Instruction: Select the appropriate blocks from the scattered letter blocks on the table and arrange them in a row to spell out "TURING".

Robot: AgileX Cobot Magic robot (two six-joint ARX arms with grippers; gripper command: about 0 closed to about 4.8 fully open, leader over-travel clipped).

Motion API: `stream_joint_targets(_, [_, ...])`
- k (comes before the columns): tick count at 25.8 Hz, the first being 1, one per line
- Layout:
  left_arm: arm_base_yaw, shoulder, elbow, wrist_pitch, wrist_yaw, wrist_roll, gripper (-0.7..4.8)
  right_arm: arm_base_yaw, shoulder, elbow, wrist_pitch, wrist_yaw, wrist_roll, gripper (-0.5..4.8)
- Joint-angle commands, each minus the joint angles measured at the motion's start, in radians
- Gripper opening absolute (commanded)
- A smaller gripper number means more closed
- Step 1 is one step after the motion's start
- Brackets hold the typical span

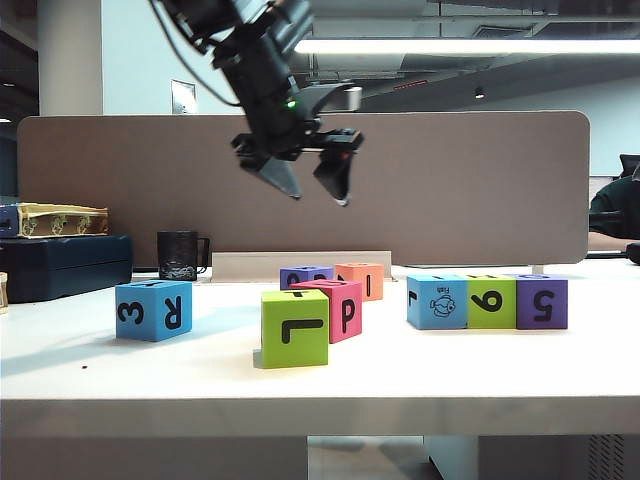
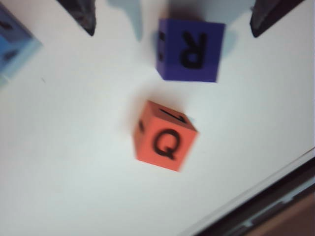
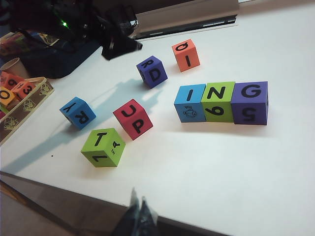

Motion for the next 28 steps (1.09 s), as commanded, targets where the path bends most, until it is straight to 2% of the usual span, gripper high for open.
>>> stream_joint_targets(1, [0.048,0.015,0.002,0.07,0.11,-0.061,4.04,0.0,0.001,0.006,0.015,0.0,-0.003,-0.01])
stream_joint_targets(3, [0.075,0.032,0.002,0.093,0.172,-0.06,4.1,0.0,0.001,0.006,0.016,0.0,-0.003,-0.01])
stream_joint_targets(6, [0.1,0.056,0.002,0.103,0.253,-0.06,4.79,0.0,0.001,0.006,0.015,0.0,-0.003,-0.01])
stream_joint_targets(11, [0.119,0.103,0.002,0.104,0.255,-0.048,4.79,0.0,0.001,0.006,0.014,0.0,-0.003,-0.01])
stream_joint_targets(14, [0.116,0.103,0.002,-0.001,0.26,-0.103,4.79,0.0,0.001,0.006,0.008,0.0,-0.003,-0.01])
stream_joint_targets(20, [0.093,0.06,0.002,-0.123,0.351,-0.182,4.79,0.0,0.001,0.006,0.013,0.0,-0.003,-0.01])
stream_joint_targets(22, [0.073,0.039,0.002,-0.172,0.348,-0.187,4.77,0.0,0.001,0.006,0.014,0.0,-0.003,-0.01])
stream_joint_targets(24, [0.044,-0.011,0.002,-0.274,0.348,-0.18,4.28,0.0,0.001,0.006,0.016,0.0,-0.003,-0.01])
stream_joint_targets(28, [0.016,-0.068,0.002,-0.46,0.348,-0.161,4.28,0.0,0.001,0.006,0.016,0.0,-0.003,-0.01])
